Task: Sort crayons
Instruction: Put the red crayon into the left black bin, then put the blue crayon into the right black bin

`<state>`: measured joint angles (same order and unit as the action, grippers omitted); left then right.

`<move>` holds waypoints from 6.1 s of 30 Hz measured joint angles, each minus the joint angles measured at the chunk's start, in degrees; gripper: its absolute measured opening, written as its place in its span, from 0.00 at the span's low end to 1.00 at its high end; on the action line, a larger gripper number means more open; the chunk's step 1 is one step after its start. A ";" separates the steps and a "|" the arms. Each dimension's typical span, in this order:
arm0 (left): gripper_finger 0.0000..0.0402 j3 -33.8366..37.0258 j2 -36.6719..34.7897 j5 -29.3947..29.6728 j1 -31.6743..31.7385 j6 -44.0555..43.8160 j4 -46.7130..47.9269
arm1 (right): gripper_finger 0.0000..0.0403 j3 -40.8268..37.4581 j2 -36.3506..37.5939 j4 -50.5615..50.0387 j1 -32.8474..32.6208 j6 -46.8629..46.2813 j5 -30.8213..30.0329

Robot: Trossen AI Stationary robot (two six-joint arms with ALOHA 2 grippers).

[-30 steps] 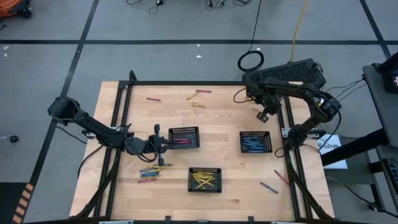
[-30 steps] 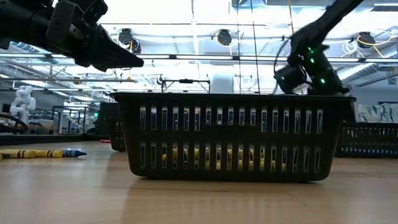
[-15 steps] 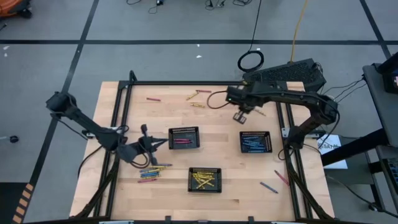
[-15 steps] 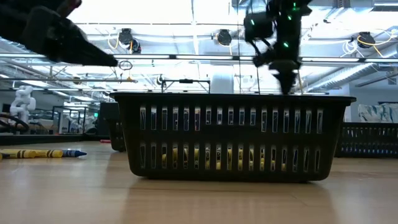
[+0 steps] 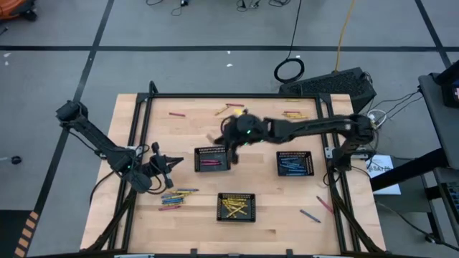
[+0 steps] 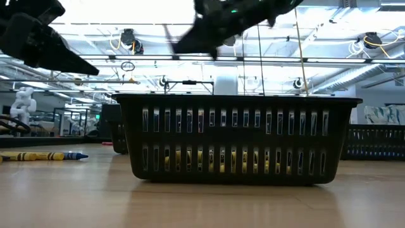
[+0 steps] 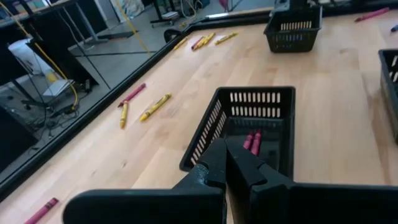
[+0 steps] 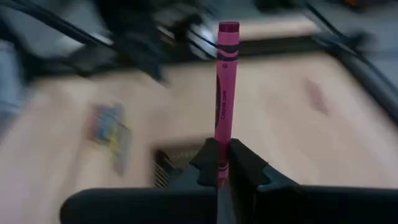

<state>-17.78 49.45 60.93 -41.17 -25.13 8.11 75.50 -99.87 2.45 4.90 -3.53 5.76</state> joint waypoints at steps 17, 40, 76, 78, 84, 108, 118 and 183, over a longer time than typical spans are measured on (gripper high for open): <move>0.00 0.00 0.02 0.09 0.01 -0.11 -0.35 | 0.02 20.14 -23.84 -24.54 -2.07 3.47 4.71; 0.00 -0.02 0.02 0.09 0.00 -1.12 -0.23 | 0.28 20.83 -19.52 -26.30 -5.37 5.51 -4.79; 0.00 2.81 0.15 0.04 0.00 -1.56 -3.63 | 0.08 12.48 -3.49 -88.88 -45.24 -73.07 -46.18; 0.00 2.91 0.15 0.04 0.00 -1.56 -3.69 | 0.08 7.56 -1.52 -87.55 -46.65 -78.09 -41.60; 0.00 2.91 0.15 0.04 0.00 -1.53 -3.88 | 0.09 -5.91 6.17 -78.97 -51.03 -89.82 -31.14; 0.00 2.91 0.14 0.04 0.00 -1.44 -6.21 | 0.42 -27.22 9.49 -43.70 -56.54 -80.56 -5.21; 0.00 2.91 0.13 0.04 0.00 -1.44 -6.18 | 0.25 -27.12 7.86 -44.98 -58.57 -79.71 -5.97; 0.00 2.91 0.25 1.08 0.21 -1.02 -7.66 | 0.23 -31.01 15.45 -55.81 -32.23 -46.33 -41.65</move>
<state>-14.87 49.70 62.01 -40.96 -26.15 0.45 44.49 -84.42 -53.36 -27.33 -49.86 -35.89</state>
